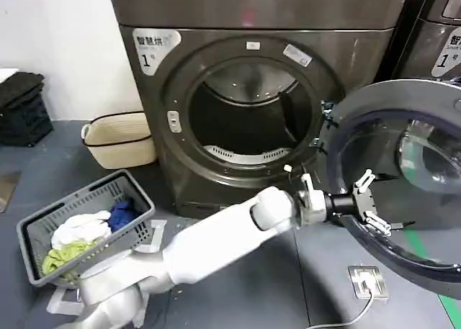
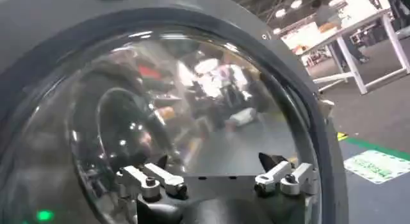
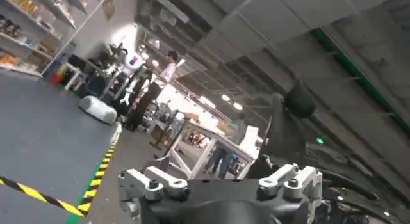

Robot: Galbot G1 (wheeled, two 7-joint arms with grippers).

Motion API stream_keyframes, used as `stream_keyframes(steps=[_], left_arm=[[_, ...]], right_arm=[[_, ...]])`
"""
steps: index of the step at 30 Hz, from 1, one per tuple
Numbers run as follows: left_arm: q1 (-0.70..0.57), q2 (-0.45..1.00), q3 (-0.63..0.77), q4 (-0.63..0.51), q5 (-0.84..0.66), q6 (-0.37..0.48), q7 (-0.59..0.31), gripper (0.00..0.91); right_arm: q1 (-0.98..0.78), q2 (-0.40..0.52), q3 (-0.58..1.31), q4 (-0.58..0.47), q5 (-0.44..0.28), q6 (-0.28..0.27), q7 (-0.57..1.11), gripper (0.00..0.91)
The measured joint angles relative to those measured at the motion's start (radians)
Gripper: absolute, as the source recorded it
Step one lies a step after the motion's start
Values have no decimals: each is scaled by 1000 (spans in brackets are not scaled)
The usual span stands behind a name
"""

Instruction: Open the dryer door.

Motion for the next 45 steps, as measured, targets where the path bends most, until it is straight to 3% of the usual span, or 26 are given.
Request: stream_keyframes(steps=[18,30,39,45], left_arm=[[-6,-64,-24,17,-101,161,-171,907],[2,-38,-42,-26,-118,199,-176,907],[58,87,-80,-201,-157,255,-168,907],[126,214,-131,-343,-128,315,-238,907]], right_arm=[[11,0,-22,20,-5,3,-9,907],[20,0,-32,38,-5,3,-16,907],[19,0,-43,69,-6,2,-16,907],[22,0,-46,102,-6,-10,-20,907]])
